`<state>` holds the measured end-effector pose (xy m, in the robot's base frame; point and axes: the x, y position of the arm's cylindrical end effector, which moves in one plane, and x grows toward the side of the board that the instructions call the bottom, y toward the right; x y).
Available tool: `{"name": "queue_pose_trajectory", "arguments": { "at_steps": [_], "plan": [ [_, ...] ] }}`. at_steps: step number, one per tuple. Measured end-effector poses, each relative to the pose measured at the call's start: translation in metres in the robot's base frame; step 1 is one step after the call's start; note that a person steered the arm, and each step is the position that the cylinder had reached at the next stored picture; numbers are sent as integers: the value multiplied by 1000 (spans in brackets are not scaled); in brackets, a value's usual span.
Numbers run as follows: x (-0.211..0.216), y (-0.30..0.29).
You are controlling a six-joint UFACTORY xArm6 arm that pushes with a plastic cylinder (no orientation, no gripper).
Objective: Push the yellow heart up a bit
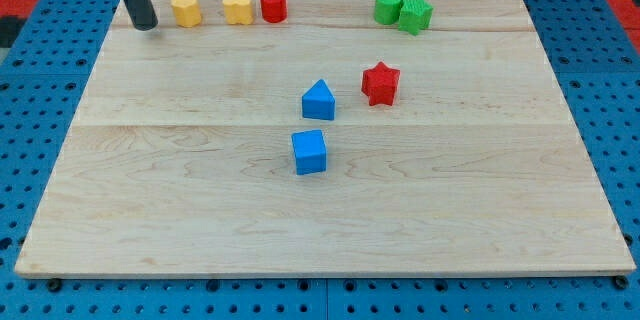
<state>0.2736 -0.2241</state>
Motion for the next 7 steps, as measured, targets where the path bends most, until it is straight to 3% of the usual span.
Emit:
{"name": "queue_pose_trajectory", "arguments": {
  "at_steps": [3,7],
  "plan": [
    [8,129],
    [5,141]
  ]
}}
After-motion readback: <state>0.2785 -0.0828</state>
